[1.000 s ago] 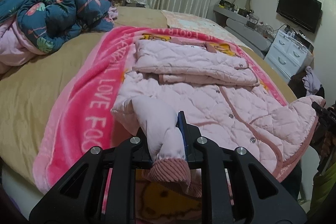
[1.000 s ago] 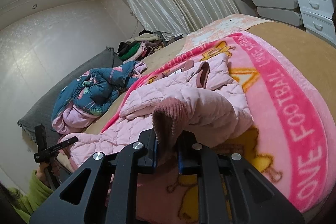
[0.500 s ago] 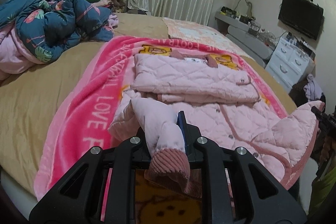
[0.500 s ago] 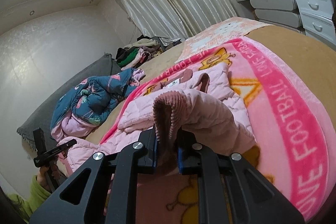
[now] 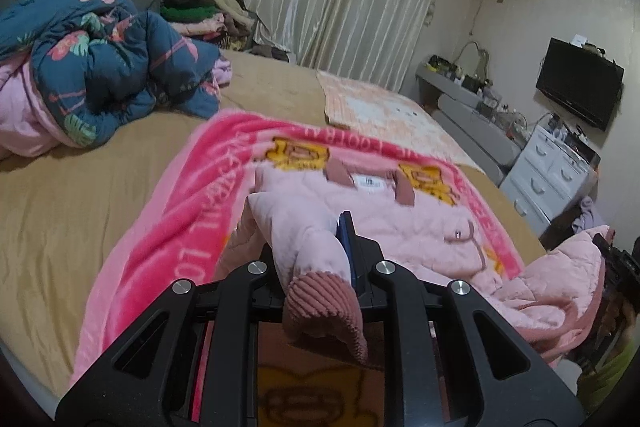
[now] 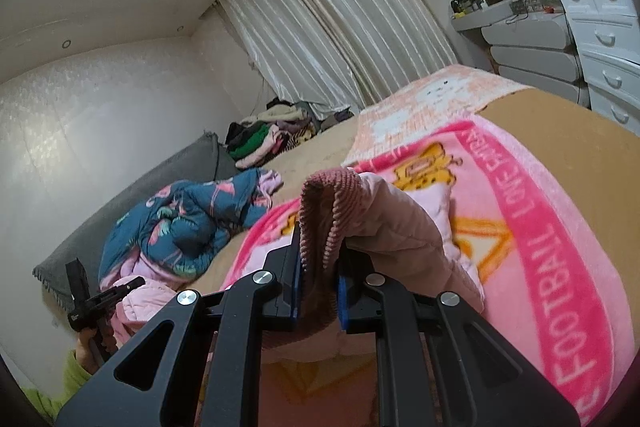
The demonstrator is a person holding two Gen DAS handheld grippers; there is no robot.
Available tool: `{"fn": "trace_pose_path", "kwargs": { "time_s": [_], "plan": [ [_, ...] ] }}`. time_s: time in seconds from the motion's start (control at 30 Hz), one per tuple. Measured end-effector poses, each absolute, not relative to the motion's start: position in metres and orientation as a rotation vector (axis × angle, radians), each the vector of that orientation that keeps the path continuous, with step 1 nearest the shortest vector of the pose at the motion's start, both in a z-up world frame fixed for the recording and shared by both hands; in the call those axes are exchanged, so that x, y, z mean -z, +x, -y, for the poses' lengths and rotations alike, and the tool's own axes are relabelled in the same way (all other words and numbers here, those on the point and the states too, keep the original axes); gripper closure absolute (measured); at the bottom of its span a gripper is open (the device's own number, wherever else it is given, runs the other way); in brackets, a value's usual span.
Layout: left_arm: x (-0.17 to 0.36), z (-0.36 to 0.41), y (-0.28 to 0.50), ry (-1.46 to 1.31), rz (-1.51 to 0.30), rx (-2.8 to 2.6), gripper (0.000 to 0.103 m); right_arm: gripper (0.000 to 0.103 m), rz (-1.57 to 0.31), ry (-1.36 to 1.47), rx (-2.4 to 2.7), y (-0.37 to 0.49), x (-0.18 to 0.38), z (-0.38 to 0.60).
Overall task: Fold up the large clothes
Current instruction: 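Lift the hem and fold it up toward the collar with both grippers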
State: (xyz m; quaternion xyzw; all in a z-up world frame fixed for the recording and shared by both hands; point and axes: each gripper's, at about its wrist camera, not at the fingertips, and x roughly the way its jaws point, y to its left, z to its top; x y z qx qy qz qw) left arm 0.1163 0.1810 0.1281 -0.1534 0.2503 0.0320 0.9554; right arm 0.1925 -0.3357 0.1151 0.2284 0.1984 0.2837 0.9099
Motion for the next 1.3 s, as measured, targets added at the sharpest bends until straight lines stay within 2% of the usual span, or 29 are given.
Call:
{"fn": "trace_pose_path", "kwargs": {
  "time_s": [0.23, 0.43, 1.0, 1.23, 1.3],
  "plan": [
    [-0.148, -0.192, 0.147, -0.328, -0.471, -0.082, 0.092, 0.091, -0.373, 0.45, -0.563, 0.224, -0.147, 0.327],
    [-0.146, -0.2, 0.179, -0.321, -0.467, -0.122, 0.092, 0.091, -0.389, 0.452, -0.525, 0.262, -0.15, 0.318],
    [-0.1, -0.208, 0.266, -0.228, -0.553, -0.223, 0.091, 0.089, -0.568, 0.57, -0.458, 0.38, -0.095, 0.311],
    [-0.071, -0.216, 0.294, -0.21, -0.615, -0.254, 0.09, 0.078, -0.615, 0.629, -0.479, 0.409, -0.077, 0.306],
    [-0.064, -0.218, 0.3, -0.212, -0.627, -0.259, 0.09, 0.068, -0.615, 0.638, -0.49, 0.412, -0.073, 0.306]
  ]
}}
